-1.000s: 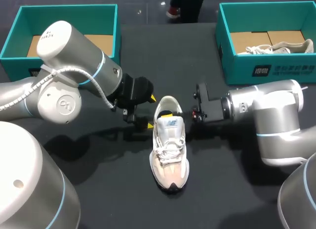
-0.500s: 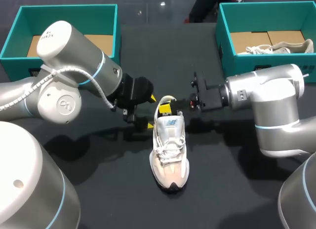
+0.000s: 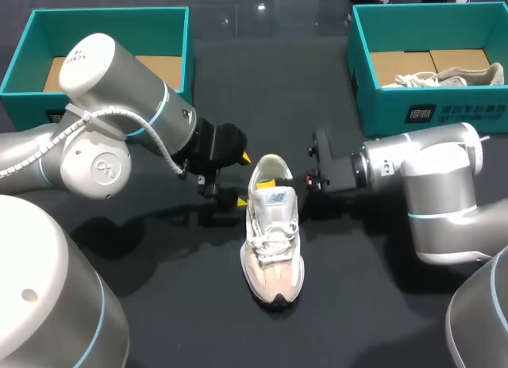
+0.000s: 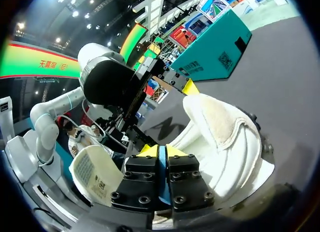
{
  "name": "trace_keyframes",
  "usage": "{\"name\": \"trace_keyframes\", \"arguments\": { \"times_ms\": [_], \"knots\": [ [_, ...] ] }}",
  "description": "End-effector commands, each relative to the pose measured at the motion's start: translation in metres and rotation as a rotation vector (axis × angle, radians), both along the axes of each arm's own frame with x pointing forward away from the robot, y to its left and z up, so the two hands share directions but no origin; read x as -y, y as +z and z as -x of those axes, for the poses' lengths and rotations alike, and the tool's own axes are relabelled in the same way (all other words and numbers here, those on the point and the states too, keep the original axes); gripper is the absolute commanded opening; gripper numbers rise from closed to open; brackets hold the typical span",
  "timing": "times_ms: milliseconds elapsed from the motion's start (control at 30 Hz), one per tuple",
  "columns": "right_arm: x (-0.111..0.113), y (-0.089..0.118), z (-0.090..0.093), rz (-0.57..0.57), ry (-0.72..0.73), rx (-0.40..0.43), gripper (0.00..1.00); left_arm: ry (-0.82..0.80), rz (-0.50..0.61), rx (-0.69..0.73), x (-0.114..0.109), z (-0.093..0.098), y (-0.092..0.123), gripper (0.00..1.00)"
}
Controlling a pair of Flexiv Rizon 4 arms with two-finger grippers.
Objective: Take the shoe out of the shoebox, open the shoe tongue, remove and reinsert the insole, then place the shoe into the shoebox
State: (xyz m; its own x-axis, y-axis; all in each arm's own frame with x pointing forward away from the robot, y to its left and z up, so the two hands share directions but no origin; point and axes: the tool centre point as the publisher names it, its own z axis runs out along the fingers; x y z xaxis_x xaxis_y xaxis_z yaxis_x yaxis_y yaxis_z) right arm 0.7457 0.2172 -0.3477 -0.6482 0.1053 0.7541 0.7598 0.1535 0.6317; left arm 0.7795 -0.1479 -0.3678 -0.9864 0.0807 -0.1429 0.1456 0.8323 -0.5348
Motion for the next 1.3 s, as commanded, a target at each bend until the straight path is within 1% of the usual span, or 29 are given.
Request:
{"name": "trace_keyframes", "arguments": {
  "times_ms": [33, 133, 167, 200, 267, 300, 467, 667, 1033, 1200, 1300],
  "knots": [
    [-0.003, -0.008, 0.011, -0.001, -0.024, 0.002, 0.0, 0.0, 0.001, 0.001, 0.0, 0.0, -0.001, 1.0],
    [-0.004, 0.004, 0.009, 0.02, -0.028, 0.036, 0.0, 0.0, 0.001, 0.001, 0.0, 0.0, -0.001, 1.0],
    [-0.004, 0.009, 0.008, 0.03, -0.026, 0.049, 0.15, 0.0, 0.001, 0.001, 0.0, 0.0, -0.001, 1.0],
    [-0.004, 0.013, 0.007, 0.04, -0.022, 0.062, 0.25, 0.0, 0.001, 0.001, 0.0, 0.0, -0.001, 1.0],
    [-0.004, 0.021, 0.005, 0.057, -0.013, 0.086, 0.42, 0.0, 0.001, 0.001, 0.0, 0.0, -0.001, 1.0],
    [-0.004, 0.025, 0.004, 0.069, -0.009, 0.098, 0.45, 0.0, 0.001, 0.001, 0.0, 0.0, -0.001, 1.0],
    [-0.003, 0.042, 0.0, 0.123, 0.009, 0.144, 0.44, -0.012, -0.002, 0.012, -0.001, 0.001, 0.001, 1.0],
    [0.003, 0.054, -0.004, 0.183, 0.014, 0.165, 0.45, -0.034, -0.002, 0.024, -0.004, 0.002, 0.005, 1.0],
    [0.017, 0.063, -0.014, 0.239, 0.001, 0.164, 0.45, -0.064, -0.01, 0.032, -0.016, -0.001, 0.019, 1.0],
    [0.031, 0.066, -0.021, 0.258, -0.008, 0.157, 0.45, -0.105, -0.011, 0.024, -0.027, -0.005, 0.026, 1.0],
    [0.044, 0.067, -0.029, 0.281, -0.021, 0.136, 0.45, -0.136, -0.026, 0.032, -0.033, -0.006, 0.03, 1.0]
  ]
}}
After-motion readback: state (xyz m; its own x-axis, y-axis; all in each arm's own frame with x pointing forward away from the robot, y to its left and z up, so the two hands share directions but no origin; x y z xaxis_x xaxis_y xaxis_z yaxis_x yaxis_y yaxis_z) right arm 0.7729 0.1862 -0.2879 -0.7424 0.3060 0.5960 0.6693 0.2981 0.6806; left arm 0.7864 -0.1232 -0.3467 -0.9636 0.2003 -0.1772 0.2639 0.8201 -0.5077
